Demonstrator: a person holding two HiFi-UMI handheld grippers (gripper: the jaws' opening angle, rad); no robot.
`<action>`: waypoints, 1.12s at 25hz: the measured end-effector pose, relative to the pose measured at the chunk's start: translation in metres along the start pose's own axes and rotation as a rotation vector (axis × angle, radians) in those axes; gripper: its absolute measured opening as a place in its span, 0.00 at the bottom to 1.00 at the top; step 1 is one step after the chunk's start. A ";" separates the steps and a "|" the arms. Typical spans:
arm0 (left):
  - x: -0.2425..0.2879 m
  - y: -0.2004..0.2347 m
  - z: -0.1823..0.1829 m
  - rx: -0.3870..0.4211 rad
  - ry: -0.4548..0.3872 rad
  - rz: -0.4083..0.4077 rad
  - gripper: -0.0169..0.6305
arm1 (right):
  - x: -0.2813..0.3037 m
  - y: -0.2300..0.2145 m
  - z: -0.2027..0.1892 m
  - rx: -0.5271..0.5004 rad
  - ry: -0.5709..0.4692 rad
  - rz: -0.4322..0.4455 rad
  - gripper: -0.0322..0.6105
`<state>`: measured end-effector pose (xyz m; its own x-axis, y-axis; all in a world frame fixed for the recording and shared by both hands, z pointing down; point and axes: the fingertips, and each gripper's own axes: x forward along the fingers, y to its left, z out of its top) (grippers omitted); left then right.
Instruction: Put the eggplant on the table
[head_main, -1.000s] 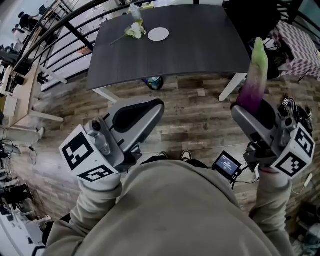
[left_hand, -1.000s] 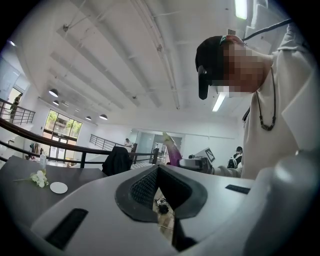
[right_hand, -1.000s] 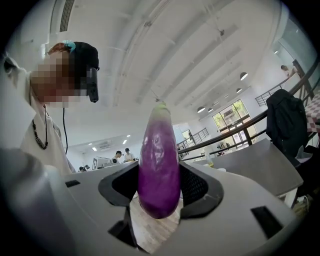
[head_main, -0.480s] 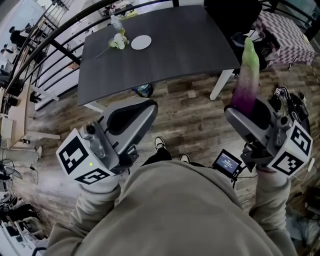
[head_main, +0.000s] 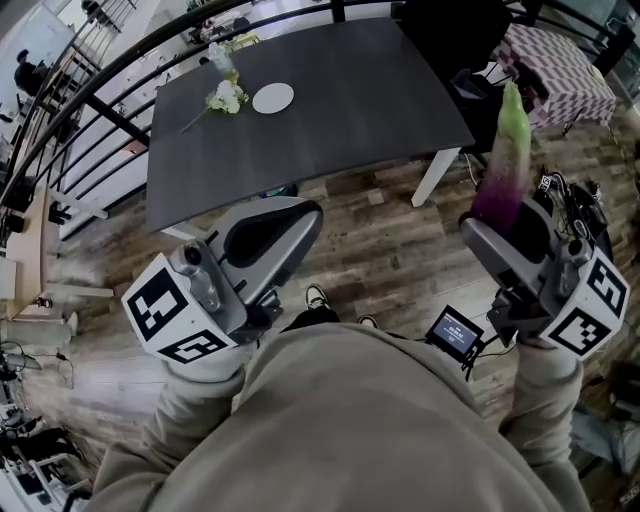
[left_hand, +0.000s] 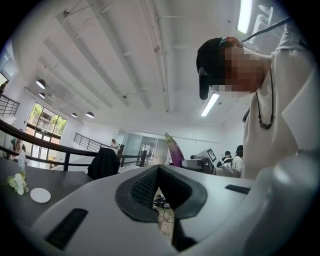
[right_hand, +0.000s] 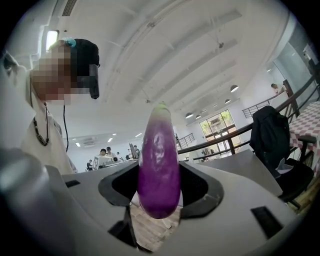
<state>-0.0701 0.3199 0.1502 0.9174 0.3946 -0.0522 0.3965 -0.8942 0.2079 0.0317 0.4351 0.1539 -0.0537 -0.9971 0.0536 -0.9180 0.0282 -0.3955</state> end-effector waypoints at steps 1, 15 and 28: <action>-0.002 0.005 0.000 -0.002 -0.002 0.001 0.03 | 0.005 -0.001 0.001 -0.002 -0.001 -0.001 0.42; -0.037 0.111 0.001 -0.031 -0.010 -0.083 0.03 | 0.138 -0.014 0.007 -0.042 0.067 -0.027 0.42; -0.109 0.197 0.005 -0.075 -0.038 0.004 0.03 | 0.257 -0.006 0.001 -0.031 0.121 0.041 0.42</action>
<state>-0.0914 0.1000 0.1919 0.9201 0.3817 -0.0880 0.3905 -0.8768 0.2805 0.0239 0.1790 0.1686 -0.1364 -0.9794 0.1491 -0.9258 0.0725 -0.3710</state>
